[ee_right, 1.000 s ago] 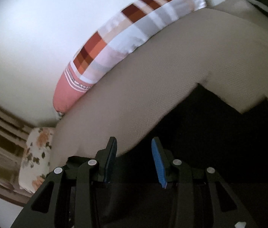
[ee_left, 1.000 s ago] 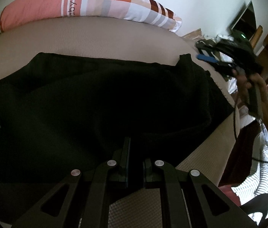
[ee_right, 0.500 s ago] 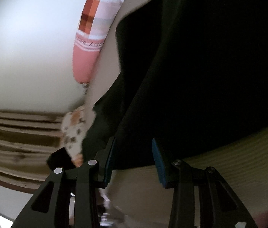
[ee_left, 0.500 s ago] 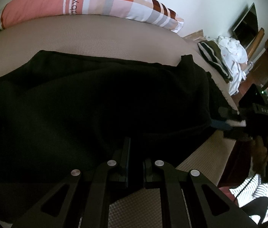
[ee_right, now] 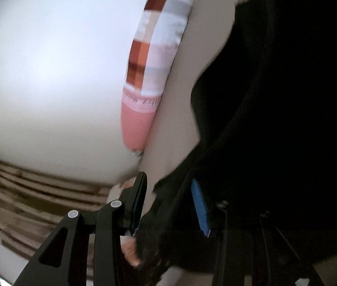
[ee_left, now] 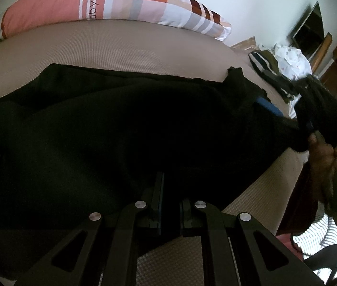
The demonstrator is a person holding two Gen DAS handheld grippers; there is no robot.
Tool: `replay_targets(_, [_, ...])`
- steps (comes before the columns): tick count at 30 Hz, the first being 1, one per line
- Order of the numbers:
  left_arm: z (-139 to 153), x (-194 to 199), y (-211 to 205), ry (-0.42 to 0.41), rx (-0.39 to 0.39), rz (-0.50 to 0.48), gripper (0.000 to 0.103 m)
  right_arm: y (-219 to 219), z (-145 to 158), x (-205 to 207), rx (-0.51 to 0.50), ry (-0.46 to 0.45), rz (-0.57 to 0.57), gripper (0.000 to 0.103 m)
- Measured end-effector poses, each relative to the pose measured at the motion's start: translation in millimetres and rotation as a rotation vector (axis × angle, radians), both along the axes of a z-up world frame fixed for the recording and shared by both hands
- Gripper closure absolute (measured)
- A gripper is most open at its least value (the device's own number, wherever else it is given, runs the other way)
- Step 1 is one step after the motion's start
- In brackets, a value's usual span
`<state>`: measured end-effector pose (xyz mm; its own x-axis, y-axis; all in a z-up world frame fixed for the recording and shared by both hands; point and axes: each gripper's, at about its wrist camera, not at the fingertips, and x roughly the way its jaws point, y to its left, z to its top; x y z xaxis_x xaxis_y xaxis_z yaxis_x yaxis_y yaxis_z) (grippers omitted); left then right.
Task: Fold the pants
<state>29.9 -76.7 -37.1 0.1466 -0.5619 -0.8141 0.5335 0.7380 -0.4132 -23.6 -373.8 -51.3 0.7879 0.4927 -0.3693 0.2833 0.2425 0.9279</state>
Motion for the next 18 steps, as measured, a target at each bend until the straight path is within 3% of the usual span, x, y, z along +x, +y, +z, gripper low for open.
replay_targets(6, [-2.8, 0.4, 1.4, -0.005, -0.003, -0.011, 0.093, -33.6, 7.1, -5.4, -0.105, 0.022, -0.171, 0.066])
replay_targets(8, [-3.7, 1.7, 2.4, -0.001, -0.008, -0.011, 0.093, -53.4, 4.6, -6.6, -0.094, 0.065, -0.214, 0.066])
replay_targets(12, [-3.0, 1.7, 1.0, 0.0, -0.009, -0.012, 0.093, -71.5, -3.1, -13.9, -0.053, 0.118, -0.216, 0.066])
replay_targets(18, [-3.5, -0.3, 1.6, 0.007, -0.015, -0.002, 0.093, -43.6, 9.3, -44.3, -0.026, 0.152, -0.132, 0.063])
